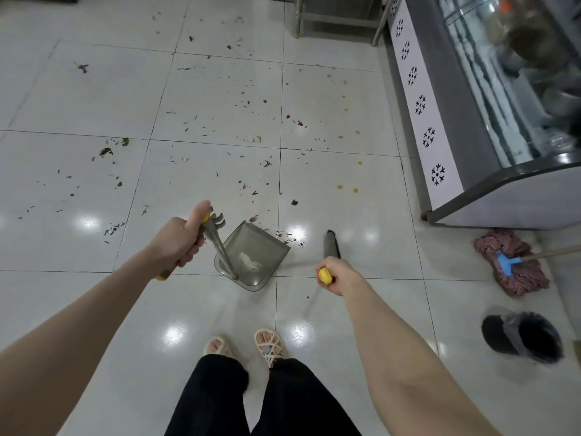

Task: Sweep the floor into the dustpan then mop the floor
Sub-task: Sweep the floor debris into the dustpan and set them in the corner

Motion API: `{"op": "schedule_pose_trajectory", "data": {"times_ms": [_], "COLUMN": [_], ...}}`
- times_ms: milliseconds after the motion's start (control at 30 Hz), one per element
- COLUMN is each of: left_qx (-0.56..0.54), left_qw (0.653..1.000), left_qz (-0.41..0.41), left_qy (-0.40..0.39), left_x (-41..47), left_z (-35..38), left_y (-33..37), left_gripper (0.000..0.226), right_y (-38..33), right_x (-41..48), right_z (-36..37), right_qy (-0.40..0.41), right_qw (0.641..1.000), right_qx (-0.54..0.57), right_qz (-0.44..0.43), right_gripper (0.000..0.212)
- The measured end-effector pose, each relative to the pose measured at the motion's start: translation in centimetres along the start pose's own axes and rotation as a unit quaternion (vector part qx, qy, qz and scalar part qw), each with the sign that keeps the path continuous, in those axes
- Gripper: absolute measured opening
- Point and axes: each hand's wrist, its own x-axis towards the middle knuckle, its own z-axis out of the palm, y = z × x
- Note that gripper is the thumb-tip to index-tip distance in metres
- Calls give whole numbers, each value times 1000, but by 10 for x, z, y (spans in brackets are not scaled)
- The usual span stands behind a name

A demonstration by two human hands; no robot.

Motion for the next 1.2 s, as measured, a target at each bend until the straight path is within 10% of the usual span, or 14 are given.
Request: {"op": "schedule_pose_trajectory", "data": {"times_ms": [700,1200], "left_qx": [91,67], "left_qw": [988,992], "left_qz": [76,80], "left_qy": [-99,-67], "left_x": [121,176], "left_z": [-194,-230], "left_y": [-29,-16], "left_gripper": [74,71], "right_y": [-16,-41], "right_x": [-42,-14], "right_z": [199,250], "right_qy": [17,42], "right_qw": [969,986], "right_qx": [248,151], "right_qz": [5,50], "right_gripper": [21,22]}}
